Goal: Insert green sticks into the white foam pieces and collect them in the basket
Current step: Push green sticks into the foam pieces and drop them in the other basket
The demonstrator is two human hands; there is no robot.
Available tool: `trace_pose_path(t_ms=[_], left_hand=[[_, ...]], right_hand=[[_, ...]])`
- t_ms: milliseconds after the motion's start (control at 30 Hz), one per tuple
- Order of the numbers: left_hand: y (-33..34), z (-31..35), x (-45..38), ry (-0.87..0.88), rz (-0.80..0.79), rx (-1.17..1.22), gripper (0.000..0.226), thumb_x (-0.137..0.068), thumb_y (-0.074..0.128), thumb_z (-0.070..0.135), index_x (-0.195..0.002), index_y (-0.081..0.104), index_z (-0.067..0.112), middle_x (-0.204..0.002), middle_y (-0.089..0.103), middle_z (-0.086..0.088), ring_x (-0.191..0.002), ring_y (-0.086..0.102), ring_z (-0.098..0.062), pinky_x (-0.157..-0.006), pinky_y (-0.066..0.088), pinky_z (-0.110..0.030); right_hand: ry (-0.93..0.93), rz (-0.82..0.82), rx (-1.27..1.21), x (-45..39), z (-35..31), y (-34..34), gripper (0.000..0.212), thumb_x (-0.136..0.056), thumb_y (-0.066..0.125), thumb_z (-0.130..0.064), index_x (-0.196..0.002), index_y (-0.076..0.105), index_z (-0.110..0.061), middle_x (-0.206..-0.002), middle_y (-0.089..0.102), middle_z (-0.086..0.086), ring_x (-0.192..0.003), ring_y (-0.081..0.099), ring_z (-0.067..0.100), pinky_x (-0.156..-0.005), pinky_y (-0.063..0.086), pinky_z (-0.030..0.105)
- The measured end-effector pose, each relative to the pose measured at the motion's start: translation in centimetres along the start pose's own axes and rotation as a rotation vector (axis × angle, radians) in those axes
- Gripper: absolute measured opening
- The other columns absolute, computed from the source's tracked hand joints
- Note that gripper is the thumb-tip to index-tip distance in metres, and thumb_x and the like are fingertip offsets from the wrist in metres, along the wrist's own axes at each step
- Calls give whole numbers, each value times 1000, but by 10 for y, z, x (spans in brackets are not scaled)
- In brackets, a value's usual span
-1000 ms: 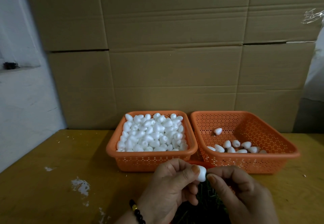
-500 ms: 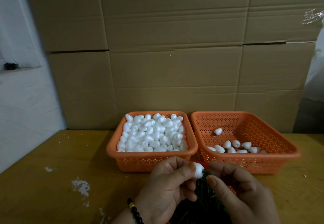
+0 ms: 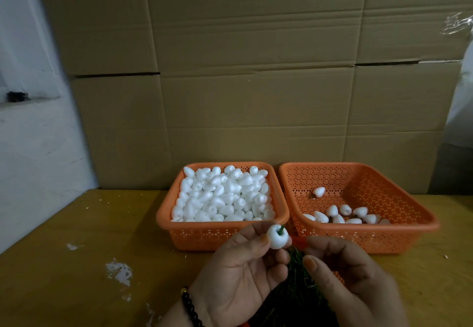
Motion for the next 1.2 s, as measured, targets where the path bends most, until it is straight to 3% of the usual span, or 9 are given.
trace_pose_path(t_ms=[333,500,667,833,1200], left_hand=[[-5,2,-2,12,46,141,50,-47,88,-8,-94,70,-7,-93,65,-27,-72,67,-30,-57,59,-34],[-10,0,-5,6,96,160,36,-64,75,1,-100,73,0,-96,68,-22,-79,69,-29,-64,59,-36],[-17,-4,-6,-13,145,102,33,-73,72,13,-106,74,15,-101,71,-11,-76,66,-22,-64,54,-32],[-18,-3,-8,4,157,166,36,-76,65,18,-112,72,13,-99,68,-13,-77,64,-22,-64,55,-31],[-18,-4,-8,11,174,147,24,-81,63,13,-98,75,1,-101,69,-16,-75,64,-21,-61,54,-28]], right_hand=[[-14,-5,35,1,-1,1,33,-57,70,-41,-90,68,-41,-81,73,-8,-73,68,1,-66,53,14],[-18,3,44,1,1,0,33,-58,70,-43,-91,68,-43,-82,73,-8,-74,68,3,-68,55,21],[-26,-8,55,2,3,0,32,-59,69,-46,-91,68,-41,-82,73,-8,-74,68,3,-66,54,20],[-31,9,59,1,2,0,29,-59,71,-43,-88,69,-41,-79,73,-9,-71,67,1,-62,49,8],[-32,-13,34,1,6,1,32,-59,69,-47,-90,68,-43,-82,73,-9,-75,68,2,-65,53,14]])
Point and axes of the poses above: each hand's wrist, its own x-axis away from the middle knuckle, its own y-axis out of the palm, z = x × y, the point moved 5 cm from there along -x, towards the middle knuckle
